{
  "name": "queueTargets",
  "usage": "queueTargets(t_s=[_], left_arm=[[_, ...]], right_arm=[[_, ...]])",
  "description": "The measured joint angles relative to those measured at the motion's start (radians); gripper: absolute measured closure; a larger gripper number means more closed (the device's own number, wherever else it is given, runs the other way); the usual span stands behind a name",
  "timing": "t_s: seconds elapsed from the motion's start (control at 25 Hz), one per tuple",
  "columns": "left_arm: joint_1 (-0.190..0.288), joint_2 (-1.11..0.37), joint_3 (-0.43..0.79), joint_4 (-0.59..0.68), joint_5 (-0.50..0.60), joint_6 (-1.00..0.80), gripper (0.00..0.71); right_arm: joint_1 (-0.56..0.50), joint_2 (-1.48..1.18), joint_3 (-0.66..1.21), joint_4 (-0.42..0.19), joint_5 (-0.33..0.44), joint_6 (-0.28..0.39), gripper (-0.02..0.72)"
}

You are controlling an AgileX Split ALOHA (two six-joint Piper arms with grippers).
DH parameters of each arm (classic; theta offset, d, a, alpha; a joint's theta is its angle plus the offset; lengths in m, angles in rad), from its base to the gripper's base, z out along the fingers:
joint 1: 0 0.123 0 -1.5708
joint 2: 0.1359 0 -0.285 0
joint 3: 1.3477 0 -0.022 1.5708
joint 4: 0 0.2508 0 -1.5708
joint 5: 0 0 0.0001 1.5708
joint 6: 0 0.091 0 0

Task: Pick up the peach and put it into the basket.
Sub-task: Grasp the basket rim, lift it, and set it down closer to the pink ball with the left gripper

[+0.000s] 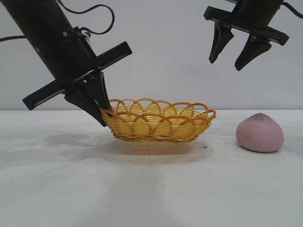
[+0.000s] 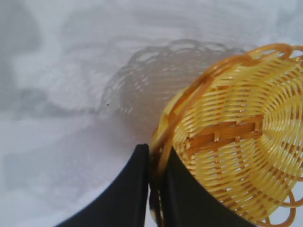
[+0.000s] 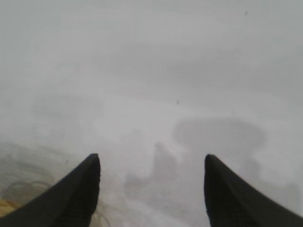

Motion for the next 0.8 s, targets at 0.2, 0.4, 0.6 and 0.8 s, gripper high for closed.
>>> queueTargets(t_s=[0.2,0.4,0.6,0.8], left_arm=[[0.0,0.0,0.0,0.0,0.052,0.012,0.227],[0.0,-0.046,-0.004,0.085,0.1,0.05,0.215],[0.0,-0.104,-0.073,0.409,0.204,0.004,0.215],[0.0,-0.108,-0.196,0.678,0.419,-0.031,0.215]], right_arm=[[0.0,0.0,0.0,0.001,0.0,0.0,0.3],[0.0,0.0,0.0,0.002,0.0,0.0,0.3],[0.0,0.0,0.0,0.007,0.0,0.0,0.3],[0.0,0.0,0.0,0.01,0.002,0.0,0.3]])
